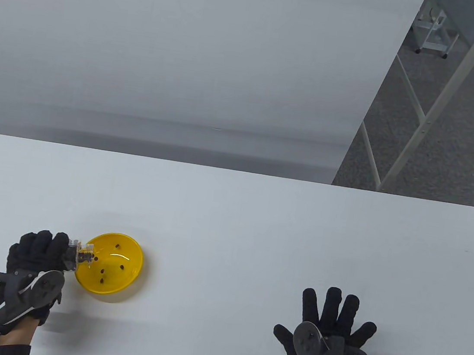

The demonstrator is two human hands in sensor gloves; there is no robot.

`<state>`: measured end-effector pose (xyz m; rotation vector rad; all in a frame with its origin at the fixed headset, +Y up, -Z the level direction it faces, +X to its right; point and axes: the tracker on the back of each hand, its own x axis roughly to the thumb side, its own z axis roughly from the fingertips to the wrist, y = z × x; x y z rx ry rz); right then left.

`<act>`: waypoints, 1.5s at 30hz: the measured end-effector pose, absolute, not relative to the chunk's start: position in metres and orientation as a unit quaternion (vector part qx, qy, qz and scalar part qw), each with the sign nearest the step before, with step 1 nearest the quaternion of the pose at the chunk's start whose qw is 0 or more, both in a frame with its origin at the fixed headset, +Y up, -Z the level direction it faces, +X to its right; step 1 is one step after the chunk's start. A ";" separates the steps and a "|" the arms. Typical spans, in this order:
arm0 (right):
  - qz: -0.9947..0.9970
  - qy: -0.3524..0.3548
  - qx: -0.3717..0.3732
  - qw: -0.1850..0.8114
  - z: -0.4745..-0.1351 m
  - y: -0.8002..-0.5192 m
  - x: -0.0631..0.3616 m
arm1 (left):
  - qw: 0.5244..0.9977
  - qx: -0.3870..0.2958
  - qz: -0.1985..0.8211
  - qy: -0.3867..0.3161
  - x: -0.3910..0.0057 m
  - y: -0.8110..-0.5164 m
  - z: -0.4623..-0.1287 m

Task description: Pour coffee beans from coffee jar into bowl

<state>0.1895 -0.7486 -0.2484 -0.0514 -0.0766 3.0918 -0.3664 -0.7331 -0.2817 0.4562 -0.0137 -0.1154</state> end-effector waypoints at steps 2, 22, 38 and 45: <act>0.999 -0.025 -0.016 0.024 -0.248 -0.749 0.190 | 0.972 0.226 -0.057 -0.007 -0.366 -0.733 -0.282; 0.999 -0.027 -0.017 0.029 -0.248 -0.749 0.191 | 0.971 0.224 -0.078 -0.017 -0.361 -0.733 -0.281; 0.999 -0.026 -0.018 0.042 -0.248 -0.750 0.193 | 0.970 0.224 -0.092 -0.023 -0.356 -0.732 -0.282; 0.999 -0.026 -0.018 0.044 -0.248 -0.750 0.193 | 0.972 0.221 -0.082 -0.016 -0.357 -0.732 -0.282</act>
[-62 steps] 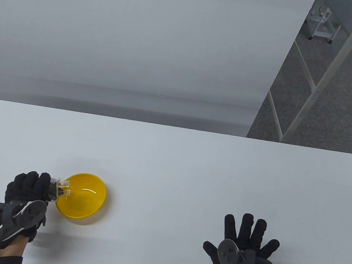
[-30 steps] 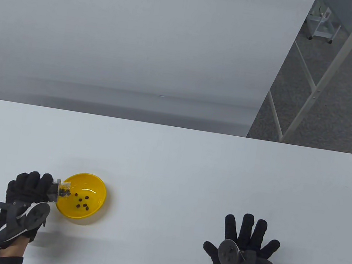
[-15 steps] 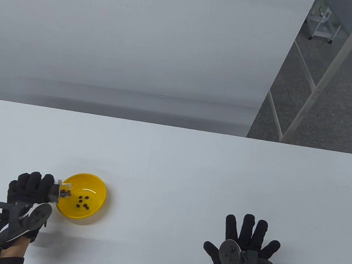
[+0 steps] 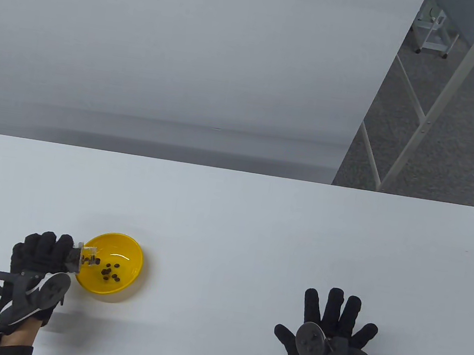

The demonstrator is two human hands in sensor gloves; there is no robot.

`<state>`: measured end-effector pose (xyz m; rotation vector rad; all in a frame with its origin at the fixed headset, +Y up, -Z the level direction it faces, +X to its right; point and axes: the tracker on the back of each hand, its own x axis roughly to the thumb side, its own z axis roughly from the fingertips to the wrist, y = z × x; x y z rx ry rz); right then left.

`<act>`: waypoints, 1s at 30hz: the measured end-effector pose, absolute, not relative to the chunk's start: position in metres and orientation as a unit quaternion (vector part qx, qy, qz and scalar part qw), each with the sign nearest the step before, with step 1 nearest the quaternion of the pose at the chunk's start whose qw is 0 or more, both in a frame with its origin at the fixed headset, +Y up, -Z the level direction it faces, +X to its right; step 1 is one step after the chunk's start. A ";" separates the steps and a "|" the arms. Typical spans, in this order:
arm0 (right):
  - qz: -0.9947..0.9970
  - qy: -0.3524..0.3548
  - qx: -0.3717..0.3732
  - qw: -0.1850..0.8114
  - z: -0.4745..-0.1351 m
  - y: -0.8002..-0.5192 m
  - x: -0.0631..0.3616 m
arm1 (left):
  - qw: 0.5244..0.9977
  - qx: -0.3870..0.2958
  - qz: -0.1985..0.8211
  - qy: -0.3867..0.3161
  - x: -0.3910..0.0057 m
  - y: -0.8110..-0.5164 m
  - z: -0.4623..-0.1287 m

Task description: Pour coffee beans from coffee jar into bowl

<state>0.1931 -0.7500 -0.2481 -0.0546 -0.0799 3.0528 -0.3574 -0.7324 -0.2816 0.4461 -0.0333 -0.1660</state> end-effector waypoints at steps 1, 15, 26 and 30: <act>0.999 -0.026 -0.018 0.044 -0.248 -0.750 0.193 | 0.972 0.220 -0.075 -0.014 -0.358 -0.732 -0.281; 0.999 -0.027 -0.015 0.043 -0.248 -0.750 0.193 | 0.974 0.209 0.069 0.054 -0.379 -0.739 -0.286; 0.998 -0.028 -0.013 0.047 -0.251 -0.749 0.191 | 0.945 0.200 0.223 0.132 -0.412 -0.750 -0.303; 0.998 -0.025 -0.015 0.047 -0.252 -0.749 0.190 | 0.938 0.195 0.246 0.147 -0.421 -0.754 -0.313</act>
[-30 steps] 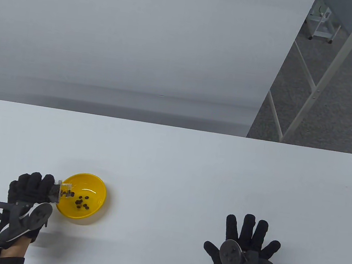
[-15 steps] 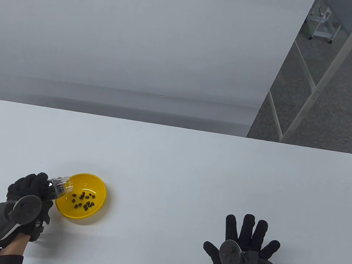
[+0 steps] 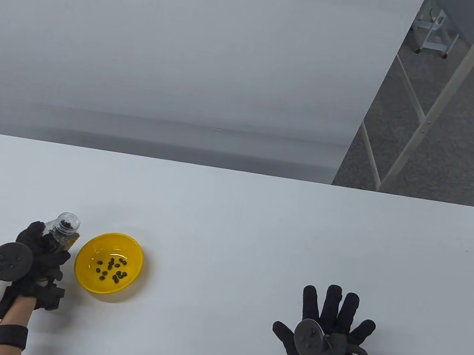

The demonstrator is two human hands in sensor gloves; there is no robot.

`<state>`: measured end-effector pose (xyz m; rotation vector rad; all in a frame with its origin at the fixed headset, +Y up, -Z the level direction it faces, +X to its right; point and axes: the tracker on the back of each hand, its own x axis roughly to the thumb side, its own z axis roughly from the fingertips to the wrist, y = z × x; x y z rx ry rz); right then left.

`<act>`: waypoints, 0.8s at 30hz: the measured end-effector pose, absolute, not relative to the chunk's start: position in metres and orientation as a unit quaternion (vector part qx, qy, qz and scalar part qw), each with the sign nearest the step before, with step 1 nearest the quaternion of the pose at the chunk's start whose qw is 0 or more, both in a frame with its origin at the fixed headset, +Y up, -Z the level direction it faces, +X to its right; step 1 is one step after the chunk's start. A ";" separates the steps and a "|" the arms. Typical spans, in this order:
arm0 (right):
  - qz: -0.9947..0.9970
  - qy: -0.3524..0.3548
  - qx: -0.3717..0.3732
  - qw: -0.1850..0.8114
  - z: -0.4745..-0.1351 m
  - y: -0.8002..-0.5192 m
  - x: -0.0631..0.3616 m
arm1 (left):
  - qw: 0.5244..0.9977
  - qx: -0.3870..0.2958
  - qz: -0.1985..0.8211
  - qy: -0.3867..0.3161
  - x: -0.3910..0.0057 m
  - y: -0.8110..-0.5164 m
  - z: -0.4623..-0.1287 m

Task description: Pour coffee beans from coffee jar into bowl

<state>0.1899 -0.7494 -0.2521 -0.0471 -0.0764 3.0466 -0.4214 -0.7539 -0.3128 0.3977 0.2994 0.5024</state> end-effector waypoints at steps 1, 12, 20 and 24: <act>0.999 -0.024 -0.015 0.045 -0.253 -0.750 0.189 | 0.936 0.193 0.254 0.150 -0.423 -0.755 -0.317; 0.999 -0.021 -0.023 0.043 -0.254 -0.750 0.190 | 0.902 0.153 0.361 0.181 -0.437 -0.765 -0.365; 0.998 -0.017 -0.029 0.046 -0.254 -0.750 0.193 | 0.893 0.116 0.394 0.185 -0.445 -0.764 -0.393; 0.998 -0.014 -0.034 0.044 -0.255 -0.751 0.193 | 0.878 0.077 0.426 0.204 -0.455 -0.772 -0.402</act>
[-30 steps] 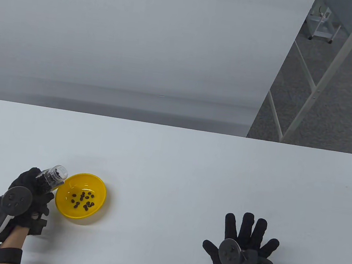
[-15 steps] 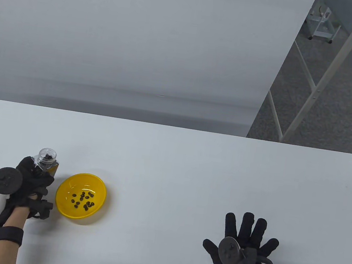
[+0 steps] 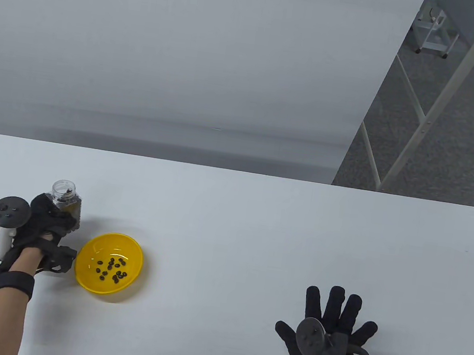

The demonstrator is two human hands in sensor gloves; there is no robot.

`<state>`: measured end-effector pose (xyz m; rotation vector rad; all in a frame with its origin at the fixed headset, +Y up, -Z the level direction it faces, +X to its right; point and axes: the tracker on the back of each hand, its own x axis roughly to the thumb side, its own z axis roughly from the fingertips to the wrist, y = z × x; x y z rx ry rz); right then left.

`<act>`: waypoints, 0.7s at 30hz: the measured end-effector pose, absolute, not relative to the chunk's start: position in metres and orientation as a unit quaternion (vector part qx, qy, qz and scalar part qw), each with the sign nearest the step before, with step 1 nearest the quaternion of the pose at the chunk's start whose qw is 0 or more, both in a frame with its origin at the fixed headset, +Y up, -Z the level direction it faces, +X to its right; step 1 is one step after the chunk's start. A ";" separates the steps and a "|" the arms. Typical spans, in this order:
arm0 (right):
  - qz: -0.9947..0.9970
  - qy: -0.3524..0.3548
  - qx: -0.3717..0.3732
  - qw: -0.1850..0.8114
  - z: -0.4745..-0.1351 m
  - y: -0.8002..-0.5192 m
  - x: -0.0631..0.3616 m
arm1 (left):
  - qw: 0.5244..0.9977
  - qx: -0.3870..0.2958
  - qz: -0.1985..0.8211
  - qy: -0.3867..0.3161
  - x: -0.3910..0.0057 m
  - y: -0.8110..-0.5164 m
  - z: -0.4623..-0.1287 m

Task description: Pour coffee beans from coffee jar into bowl

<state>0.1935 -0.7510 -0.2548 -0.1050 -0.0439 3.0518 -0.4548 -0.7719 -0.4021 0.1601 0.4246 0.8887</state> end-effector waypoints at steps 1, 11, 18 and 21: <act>0.998 -0.014 -0.034 0.043 -0.255 -0.751 0.193 | 0.876 0.072 0.430 0.207 -0.457 -0.774 -0.404; 0.998 -0.008 -0.039 0.042 -0.256 -0.752 0.193 | 0.852 0.035 0.470 0.227 -0.475 -0.796 -0.411; 0.998 -0.003 -0.041 0.040 -0.256 -0.753 0.193 | 0.857 0.031 0.460 0.230 -0.476 -0.806 -0.411; 0.998 -0.002 -0.040 0.041 -0.257 -0.753 0.193 | 0.861 0.035 0.451 0.234 -0.475 -0.808 -0.409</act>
